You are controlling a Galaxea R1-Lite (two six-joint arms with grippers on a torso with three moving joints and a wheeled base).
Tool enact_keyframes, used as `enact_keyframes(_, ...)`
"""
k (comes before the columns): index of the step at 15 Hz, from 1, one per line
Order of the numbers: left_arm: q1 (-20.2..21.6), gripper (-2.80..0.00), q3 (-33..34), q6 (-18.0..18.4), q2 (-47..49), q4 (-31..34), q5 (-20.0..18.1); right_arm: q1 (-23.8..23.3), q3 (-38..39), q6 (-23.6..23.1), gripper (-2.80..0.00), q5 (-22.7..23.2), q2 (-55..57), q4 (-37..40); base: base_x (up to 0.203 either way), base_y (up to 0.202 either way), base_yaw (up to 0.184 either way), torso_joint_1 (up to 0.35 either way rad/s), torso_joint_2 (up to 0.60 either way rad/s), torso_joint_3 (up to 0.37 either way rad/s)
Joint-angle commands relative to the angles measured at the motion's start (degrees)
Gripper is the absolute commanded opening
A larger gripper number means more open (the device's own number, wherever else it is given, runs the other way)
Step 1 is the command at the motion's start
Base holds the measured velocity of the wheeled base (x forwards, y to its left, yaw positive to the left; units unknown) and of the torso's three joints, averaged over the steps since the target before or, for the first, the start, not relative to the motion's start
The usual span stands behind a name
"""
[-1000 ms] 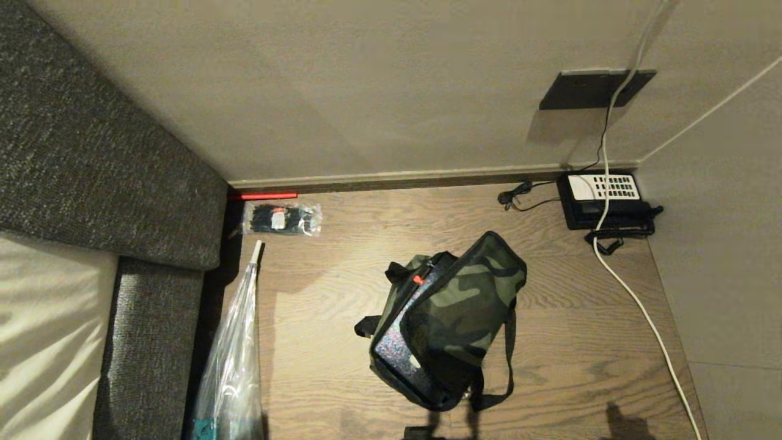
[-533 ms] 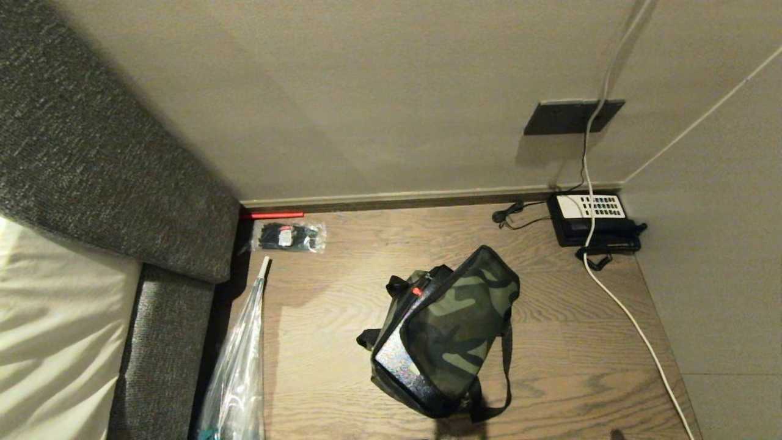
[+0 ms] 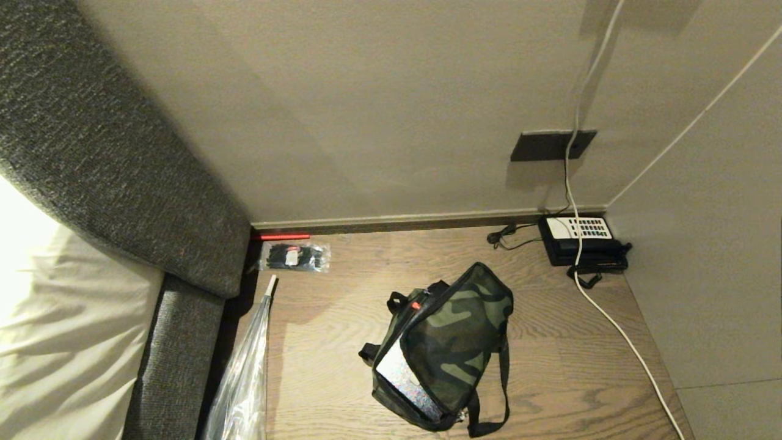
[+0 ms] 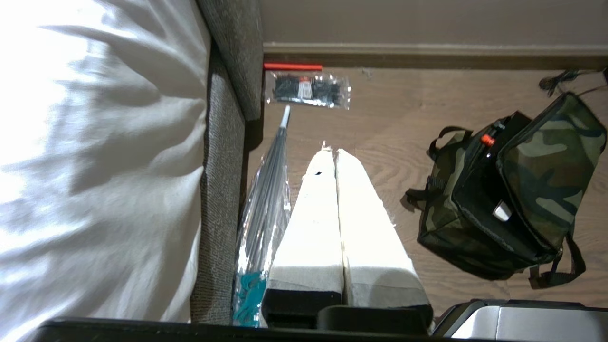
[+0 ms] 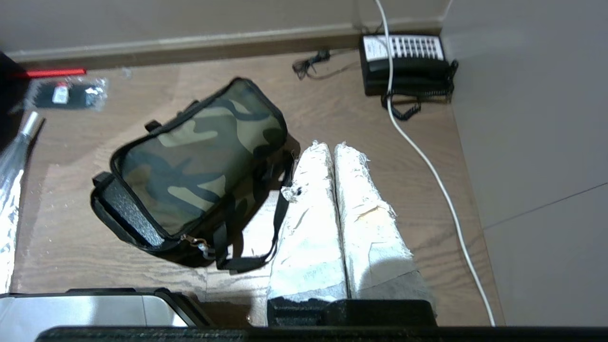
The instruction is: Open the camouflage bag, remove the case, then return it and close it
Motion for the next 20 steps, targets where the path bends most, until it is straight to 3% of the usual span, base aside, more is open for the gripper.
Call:
enact_keyframes(1, 0.04, -2.80, 0.01, -0.04, -0.11, 0.06, 0.00, 0.02, 0.79, 0.00, -2.80, -0.03, -1.05, -0.03, 0.000, 0.000, 0.000, 0.006, 0.00, 0.205)
enact_keyframes(20, -0.02, -2.80, -0.08, -0.04, -0.11, 0.33, 0.00, 0.02, 0.79, -0.27, -2.80, 0.03, -1.05, -0.03, 0.000, 0.000, 0.000, 0.002, 0.00, 0.202)
